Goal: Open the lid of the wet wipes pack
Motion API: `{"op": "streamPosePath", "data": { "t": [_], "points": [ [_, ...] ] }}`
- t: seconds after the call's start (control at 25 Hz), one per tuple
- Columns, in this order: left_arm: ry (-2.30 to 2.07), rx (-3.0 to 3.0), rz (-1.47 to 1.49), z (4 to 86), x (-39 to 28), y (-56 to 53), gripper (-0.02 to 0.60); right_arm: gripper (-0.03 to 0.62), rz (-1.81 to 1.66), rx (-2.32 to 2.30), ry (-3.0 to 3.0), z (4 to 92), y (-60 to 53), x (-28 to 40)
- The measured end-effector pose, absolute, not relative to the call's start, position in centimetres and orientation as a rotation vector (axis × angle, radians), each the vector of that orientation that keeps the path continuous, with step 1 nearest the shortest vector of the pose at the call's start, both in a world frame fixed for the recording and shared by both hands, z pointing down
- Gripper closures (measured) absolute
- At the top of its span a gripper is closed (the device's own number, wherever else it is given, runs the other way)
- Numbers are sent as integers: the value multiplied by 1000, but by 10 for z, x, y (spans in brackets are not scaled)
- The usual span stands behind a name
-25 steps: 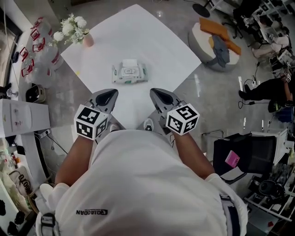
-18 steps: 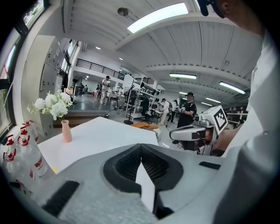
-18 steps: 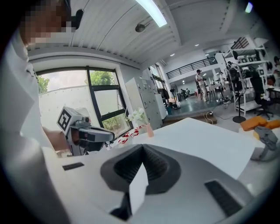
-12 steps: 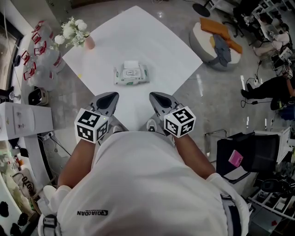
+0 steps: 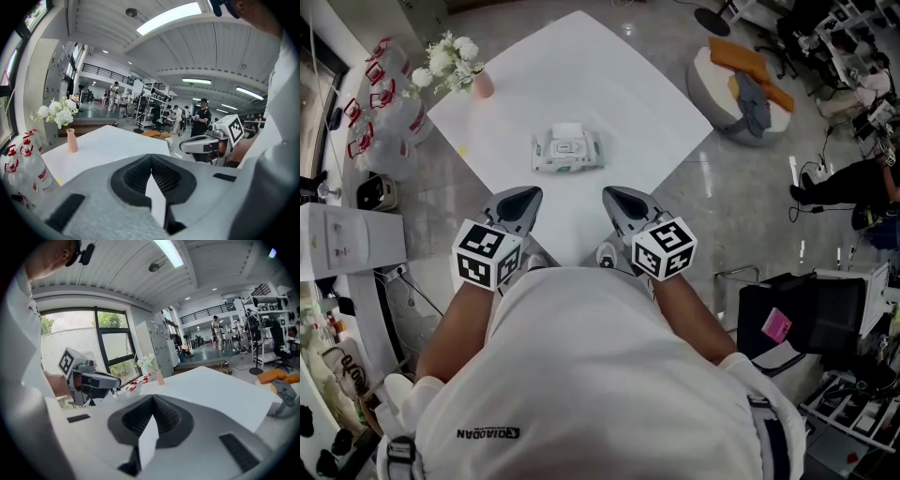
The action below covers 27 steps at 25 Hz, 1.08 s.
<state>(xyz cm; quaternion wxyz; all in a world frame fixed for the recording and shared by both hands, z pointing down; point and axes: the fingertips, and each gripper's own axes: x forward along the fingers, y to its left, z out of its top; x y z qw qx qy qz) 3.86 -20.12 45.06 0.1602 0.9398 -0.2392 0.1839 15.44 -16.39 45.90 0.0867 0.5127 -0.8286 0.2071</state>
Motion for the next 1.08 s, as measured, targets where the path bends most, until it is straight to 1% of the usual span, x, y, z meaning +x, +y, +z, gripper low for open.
{"op": "streamPosePath", "data": {
  "t": [1.08],
  "points": [
    [-724,2658,527,457,40,-208,574,589,619,1458,-2480,465,-175,151]
  ]
}}
